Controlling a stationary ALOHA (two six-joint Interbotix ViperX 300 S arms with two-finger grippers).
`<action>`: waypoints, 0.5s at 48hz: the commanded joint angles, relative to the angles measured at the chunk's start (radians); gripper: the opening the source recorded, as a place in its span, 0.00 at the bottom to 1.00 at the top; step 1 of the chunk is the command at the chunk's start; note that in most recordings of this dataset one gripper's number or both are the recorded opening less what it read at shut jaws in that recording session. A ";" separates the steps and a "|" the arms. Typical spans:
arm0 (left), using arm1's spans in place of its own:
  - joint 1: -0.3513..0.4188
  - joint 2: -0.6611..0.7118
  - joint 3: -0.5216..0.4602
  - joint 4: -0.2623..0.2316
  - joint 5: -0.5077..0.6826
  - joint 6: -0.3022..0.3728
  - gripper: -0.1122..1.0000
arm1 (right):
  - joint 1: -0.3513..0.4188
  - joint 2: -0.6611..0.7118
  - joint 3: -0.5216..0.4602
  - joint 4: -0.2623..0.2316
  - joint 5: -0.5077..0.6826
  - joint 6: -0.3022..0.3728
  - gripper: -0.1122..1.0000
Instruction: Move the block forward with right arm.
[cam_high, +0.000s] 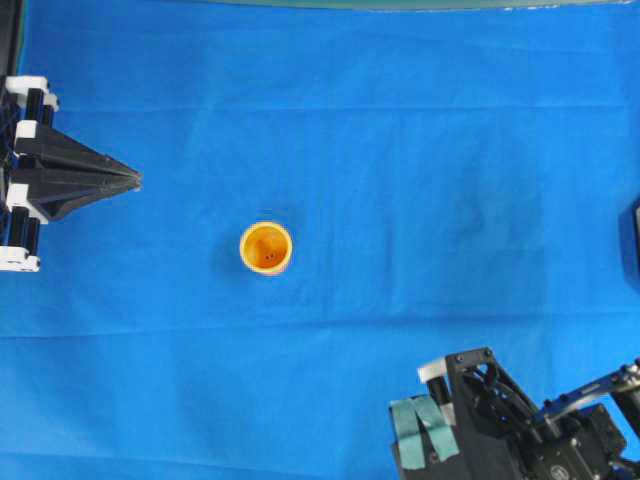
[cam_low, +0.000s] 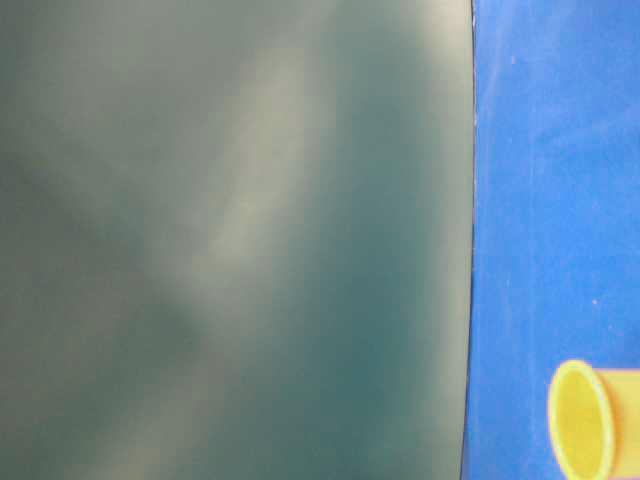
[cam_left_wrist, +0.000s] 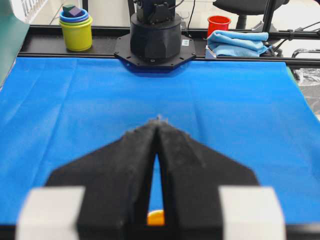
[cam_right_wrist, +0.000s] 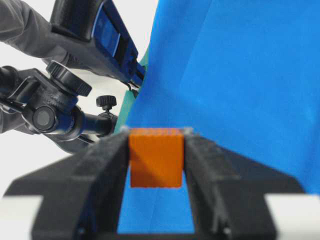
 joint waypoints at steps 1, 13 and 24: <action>0.002 0.009 -0.037 0.003 -0.006 -0.002 0.11 | 0.006 -0.012 -0.028 -0.002 -0.005 0.002 0.50; 0.002 0.009 -0.035 0.003 -0.005 -0.002 0.11 | 0.009 -0.011 -0.026 0.003 -0.008 0.003 0.51; 0.002 0.006 -0.037 0.003 0.015 0.000 0.11 | 0.009 -0.011 -0.020 0.006 0.002 0.008 0.51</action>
